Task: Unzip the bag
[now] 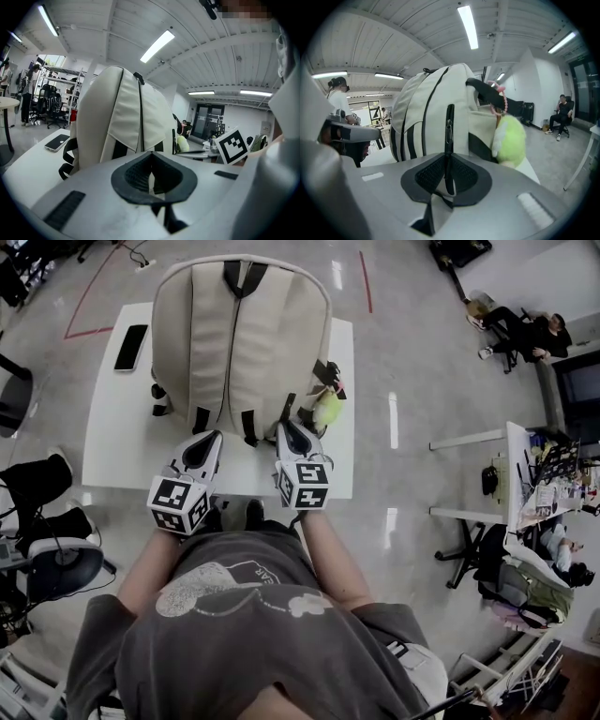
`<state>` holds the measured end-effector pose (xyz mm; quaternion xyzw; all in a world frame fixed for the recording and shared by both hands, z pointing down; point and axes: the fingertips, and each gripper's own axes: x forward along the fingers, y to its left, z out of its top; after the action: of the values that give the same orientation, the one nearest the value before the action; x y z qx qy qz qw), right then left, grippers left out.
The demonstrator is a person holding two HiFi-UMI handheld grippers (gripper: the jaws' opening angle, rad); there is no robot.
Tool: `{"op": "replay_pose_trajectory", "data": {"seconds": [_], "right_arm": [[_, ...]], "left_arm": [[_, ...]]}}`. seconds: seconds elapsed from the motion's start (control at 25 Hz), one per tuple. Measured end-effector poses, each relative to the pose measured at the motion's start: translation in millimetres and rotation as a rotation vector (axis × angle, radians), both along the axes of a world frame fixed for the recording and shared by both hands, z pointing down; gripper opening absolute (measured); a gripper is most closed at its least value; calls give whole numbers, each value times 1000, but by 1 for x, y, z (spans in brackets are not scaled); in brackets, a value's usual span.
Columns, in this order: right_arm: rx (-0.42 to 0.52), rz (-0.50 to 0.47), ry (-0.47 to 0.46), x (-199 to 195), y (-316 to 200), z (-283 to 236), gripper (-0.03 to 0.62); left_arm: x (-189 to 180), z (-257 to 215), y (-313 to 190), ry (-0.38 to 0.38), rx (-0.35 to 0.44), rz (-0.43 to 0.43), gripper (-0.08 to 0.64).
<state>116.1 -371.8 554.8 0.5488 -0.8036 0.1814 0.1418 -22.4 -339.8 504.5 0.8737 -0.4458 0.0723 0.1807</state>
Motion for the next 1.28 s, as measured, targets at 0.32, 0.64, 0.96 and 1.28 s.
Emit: {"op": "replay_pose_trajectory", "data": {"seconds": [0.32,0.64,0.96,1.28], "right_arm": [[-129,-14,35,3,19,54,37],[-291,-4,34,3,47,111,37],[-336,-10,78,4,59,125,37],[-377,37,58,6,66,128,37]], "left_arm": [[4,8,0,-6,-27,16,6],[3,19,2,-15,-55,26,6],[2,28,7,-7,-72,37,6],[-1,28,12,0,-73,53,6]]}}
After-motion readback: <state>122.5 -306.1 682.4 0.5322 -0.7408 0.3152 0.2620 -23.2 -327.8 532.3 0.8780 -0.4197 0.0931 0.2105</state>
